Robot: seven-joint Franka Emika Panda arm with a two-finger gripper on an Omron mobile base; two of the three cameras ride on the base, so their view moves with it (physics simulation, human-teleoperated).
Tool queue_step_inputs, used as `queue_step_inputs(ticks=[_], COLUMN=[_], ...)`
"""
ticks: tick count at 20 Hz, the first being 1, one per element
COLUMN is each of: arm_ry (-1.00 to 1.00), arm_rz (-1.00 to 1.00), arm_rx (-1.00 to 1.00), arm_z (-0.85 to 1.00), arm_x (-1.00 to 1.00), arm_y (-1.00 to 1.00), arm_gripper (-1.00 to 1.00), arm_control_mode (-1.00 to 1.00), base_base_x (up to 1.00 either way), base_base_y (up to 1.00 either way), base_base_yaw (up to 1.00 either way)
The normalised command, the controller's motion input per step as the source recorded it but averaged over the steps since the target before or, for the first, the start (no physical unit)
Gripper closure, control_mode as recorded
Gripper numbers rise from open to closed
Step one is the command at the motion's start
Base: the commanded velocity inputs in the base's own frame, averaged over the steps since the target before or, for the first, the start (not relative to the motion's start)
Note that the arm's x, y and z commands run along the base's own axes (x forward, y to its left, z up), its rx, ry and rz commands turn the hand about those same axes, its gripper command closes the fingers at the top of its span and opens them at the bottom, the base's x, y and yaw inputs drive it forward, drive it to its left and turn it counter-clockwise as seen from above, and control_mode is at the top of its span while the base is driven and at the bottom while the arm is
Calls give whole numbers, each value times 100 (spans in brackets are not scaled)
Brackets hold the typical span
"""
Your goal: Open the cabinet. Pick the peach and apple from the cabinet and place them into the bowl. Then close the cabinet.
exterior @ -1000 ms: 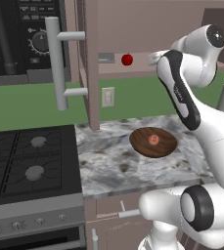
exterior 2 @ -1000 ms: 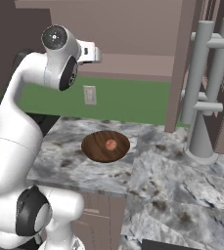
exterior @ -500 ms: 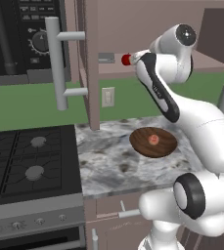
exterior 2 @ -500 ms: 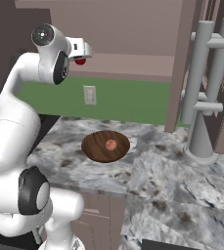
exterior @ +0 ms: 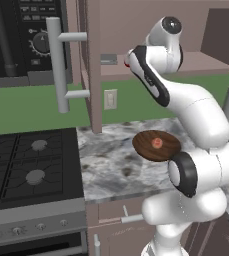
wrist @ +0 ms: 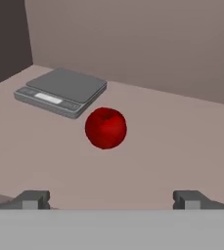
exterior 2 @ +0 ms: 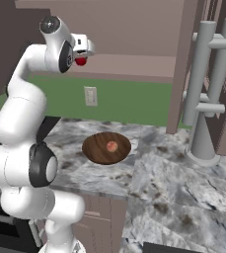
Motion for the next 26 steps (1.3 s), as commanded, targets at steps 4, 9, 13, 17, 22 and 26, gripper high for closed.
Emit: queue_step_inputs(ticks=[4, 9, 13, 17, 22, 26], arm_ry=[9, 0, 0, 0, 0, 0], arm_rz=[0, 0, 0, 0, 0, 0], arm_rx=[0, 4, 3, 0, 0, 1], arm_z=[0, -11, -2, -4, -8, -15], arm_x=[47, 9, 0, 0, 1, 5], arm_y=[2, 0, 0, 0, 0, 0], arm_gripper=[-100, -100, -100, -100, -100, -100], arm_control_mode=[-100, -100, -100, -100, -100, -100], base_base_x=[0, 0, 0, 0, 0, 0], base_base_y=[0, 0, 0, 0, 0, 0], base_base_yaw=[0, 0, 0, 0, 0, 0])
